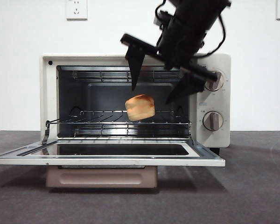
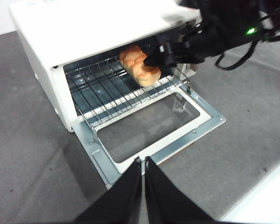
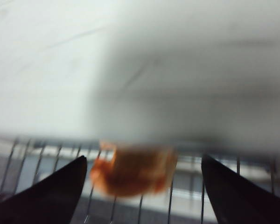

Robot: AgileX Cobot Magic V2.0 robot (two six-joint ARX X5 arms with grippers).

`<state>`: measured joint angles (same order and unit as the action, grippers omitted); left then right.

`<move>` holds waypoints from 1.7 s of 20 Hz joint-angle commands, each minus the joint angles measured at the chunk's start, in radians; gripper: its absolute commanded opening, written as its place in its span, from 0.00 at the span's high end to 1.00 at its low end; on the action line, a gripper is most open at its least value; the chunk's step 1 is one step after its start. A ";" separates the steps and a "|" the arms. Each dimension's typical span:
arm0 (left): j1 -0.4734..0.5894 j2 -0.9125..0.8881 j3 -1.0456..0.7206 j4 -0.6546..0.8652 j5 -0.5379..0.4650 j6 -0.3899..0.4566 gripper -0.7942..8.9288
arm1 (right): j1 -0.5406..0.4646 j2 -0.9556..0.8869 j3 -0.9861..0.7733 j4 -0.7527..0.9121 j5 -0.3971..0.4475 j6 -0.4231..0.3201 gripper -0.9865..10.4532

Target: The left arm flap open the oven, the right arm pick bread and place it into oven, the left arm flap close the oven

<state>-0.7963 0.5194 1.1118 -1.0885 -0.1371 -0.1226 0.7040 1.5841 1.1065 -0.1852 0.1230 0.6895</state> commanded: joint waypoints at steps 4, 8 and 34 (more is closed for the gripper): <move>-0.007 0.090 0.022 0.002 0.023 -0.002 0.90 | 0.076 -0.115 0.021 -0.183 -0.002 -0.032 0.57; -0.007 0.182 0.021 0.009 0.100 -0.001 0.90 | 0.124 -0.213 0.021 -0.317 -0.002 -0.133 0.57; 0.718 0.637 -0.459 0.608 0.708 -0.136 0.90 | 0.144 -1.091 0.020 -1.070 0.121 -0.364 0.57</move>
<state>-0.0799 1.1481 0.6491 -0.4900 0.5713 -0.2367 0.8387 0.4911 1.1084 -1.2621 0.2398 0.3363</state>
